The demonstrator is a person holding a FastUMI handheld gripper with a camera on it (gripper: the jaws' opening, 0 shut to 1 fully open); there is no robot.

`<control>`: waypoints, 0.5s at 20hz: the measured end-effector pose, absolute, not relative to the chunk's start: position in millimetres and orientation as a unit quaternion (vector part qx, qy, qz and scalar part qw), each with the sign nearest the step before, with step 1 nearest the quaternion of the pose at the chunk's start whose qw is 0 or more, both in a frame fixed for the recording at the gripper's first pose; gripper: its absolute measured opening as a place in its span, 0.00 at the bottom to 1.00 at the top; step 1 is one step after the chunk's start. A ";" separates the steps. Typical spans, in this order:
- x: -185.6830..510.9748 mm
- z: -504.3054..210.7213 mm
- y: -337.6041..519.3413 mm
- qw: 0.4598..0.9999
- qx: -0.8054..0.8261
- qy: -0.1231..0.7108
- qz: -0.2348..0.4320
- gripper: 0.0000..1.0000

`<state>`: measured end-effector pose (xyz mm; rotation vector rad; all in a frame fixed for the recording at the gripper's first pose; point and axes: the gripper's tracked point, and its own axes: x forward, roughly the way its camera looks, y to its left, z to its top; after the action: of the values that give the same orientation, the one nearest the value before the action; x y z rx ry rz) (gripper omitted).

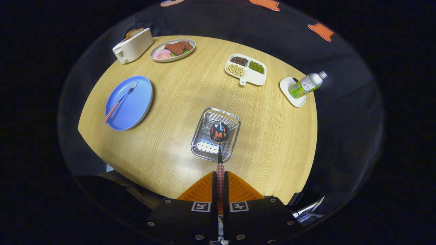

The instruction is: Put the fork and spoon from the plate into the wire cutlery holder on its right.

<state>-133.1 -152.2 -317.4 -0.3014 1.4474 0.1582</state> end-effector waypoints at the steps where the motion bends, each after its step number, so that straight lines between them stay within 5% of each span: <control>1: -129.6 -320.5 -150.6 0.729 -0.137 0.666 0.080 0.06; 10: -122.7 -345.3 -140.8 0.687 -0.100 0.715 0.090 0.09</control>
<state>-122.7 -140.8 -345.3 -0.2245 1.6002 0.2005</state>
